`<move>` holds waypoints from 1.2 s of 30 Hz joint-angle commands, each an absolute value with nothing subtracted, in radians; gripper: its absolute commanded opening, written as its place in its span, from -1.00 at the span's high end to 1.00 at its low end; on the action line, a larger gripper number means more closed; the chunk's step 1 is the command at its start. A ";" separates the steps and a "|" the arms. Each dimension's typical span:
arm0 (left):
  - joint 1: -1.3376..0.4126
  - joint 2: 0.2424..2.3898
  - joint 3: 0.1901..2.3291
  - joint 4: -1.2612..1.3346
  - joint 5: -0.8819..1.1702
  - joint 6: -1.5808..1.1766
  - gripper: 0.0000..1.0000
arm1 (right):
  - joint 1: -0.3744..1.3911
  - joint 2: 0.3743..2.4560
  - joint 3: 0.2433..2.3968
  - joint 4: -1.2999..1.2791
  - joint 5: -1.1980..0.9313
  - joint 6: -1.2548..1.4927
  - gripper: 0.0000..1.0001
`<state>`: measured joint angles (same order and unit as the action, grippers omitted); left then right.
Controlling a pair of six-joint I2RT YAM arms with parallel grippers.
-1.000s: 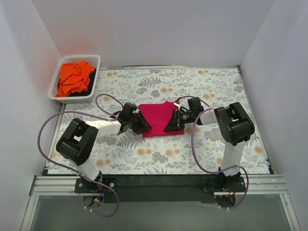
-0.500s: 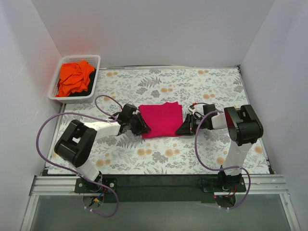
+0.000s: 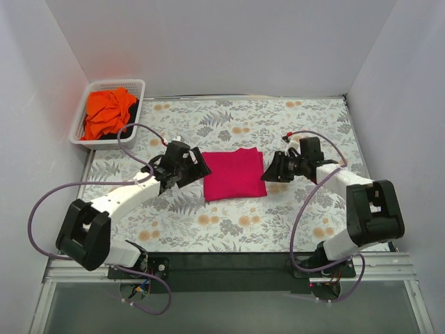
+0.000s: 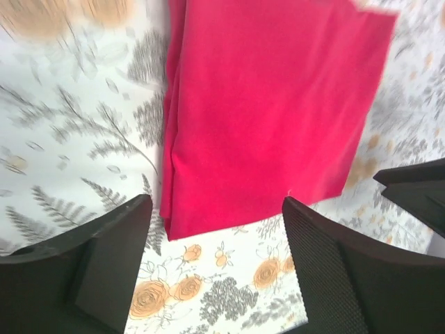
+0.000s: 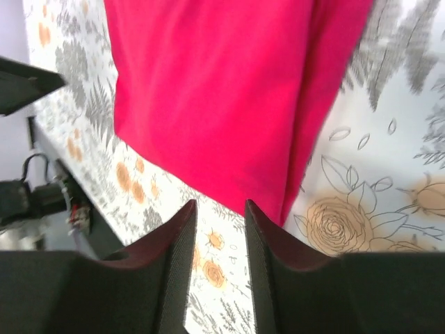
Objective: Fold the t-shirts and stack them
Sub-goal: Neatly place the folded tshirt to the corner
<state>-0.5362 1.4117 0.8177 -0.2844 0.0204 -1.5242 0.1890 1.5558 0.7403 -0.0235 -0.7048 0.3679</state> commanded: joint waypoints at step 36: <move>-0.519 1.075 0.706 -0.314 -0.486 -1.160 -0.49 | 0.379 2.008 1.341 -0.385 -0.008 0.186 0.61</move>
